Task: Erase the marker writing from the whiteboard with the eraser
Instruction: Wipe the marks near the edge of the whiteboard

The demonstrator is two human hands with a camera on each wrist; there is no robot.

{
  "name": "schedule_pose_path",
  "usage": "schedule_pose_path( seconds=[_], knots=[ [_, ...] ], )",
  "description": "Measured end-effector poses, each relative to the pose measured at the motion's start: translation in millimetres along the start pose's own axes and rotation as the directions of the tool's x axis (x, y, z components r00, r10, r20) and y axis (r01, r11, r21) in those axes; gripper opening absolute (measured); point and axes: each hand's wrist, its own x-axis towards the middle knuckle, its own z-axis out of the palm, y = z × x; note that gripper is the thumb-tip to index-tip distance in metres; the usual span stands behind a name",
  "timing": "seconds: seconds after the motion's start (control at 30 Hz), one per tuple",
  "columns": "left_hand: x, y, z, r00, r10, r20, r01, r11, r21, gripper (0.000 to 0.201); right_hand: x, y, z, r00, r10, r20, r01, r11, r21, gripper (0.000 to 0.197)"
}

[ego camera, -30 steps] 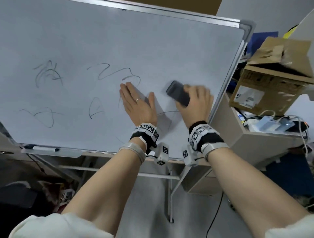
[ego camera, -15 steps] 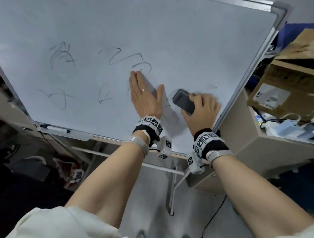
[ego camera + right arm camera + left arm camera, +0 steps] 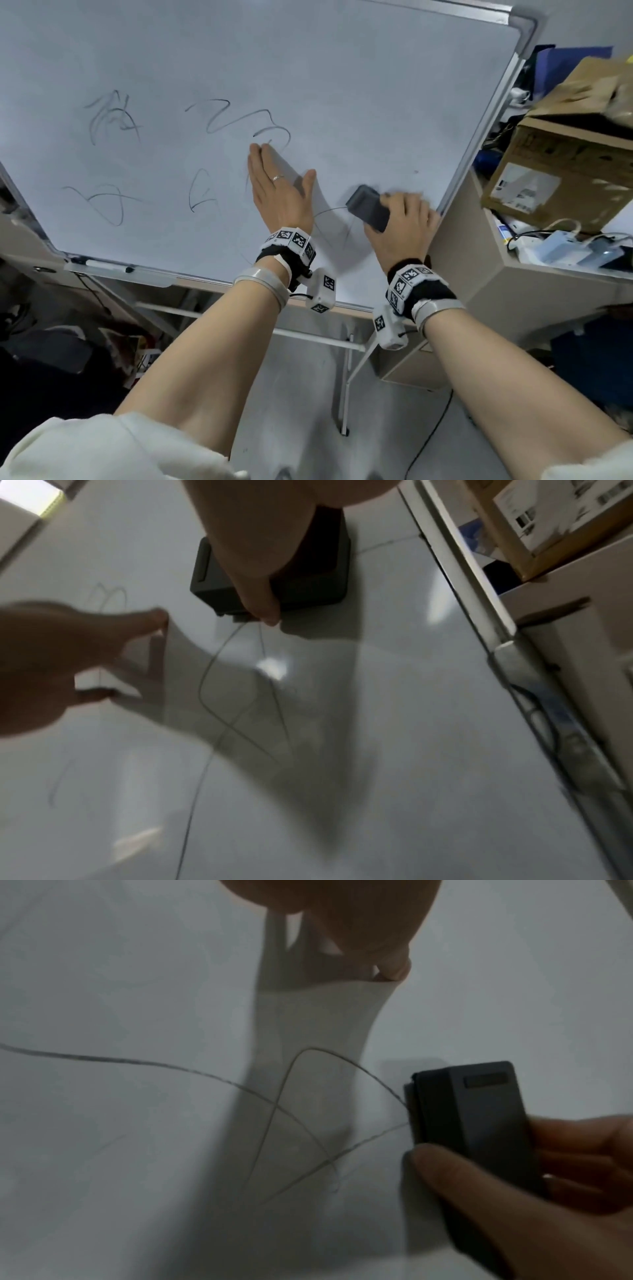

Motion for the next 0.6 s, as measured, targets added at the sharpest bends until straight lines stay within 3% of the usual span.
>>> schedule_pose_path(
  seconds=[0.2, 0.33, 0.43, 0.5, 0.6],
  knots=[
    [-1, 0, -1, 0.999, 0.032, -0.018, -0.032, 0.999, -0.001, 0.085, 58, -1, -30, 0.948, 0.195, -0.251, -0.157, 0.974, 0.163, 0.047],
    [-2, 1, 3, 1.0, 0.026, -0.003, -0.025, 1.0, 0.013, 0.088, 17, 4, -10, 0.995, 0.074, -0.069, -0.069, 0.995, 0.074, 0.047],
    [-4, 1, 3, 0.999, 0.038, -0.003, -0.038, 0.999, 0.029, 0.088, -15, 9, 7, 0.997, -0.011, 0.07, 0.01, 1.0, 0.017, 0.047],
    [-4, 3, 3, 1.0, 0.031, -0.004, -0.031, 0.999, 0.035, 0.089, -5, 10, 2, 0.999, -0.022, 0.048, 0.02, 0.999, 0.027, 0.046],
    [-6, 5, 1, 1.0, 0.003, -0.011, -0.002, 0.999, 0.054, 0.09, 27, 12, -16, 0.988, 0.103, -0.115, -0.092, 0.991, 0.102, 0.045]
  ],
)
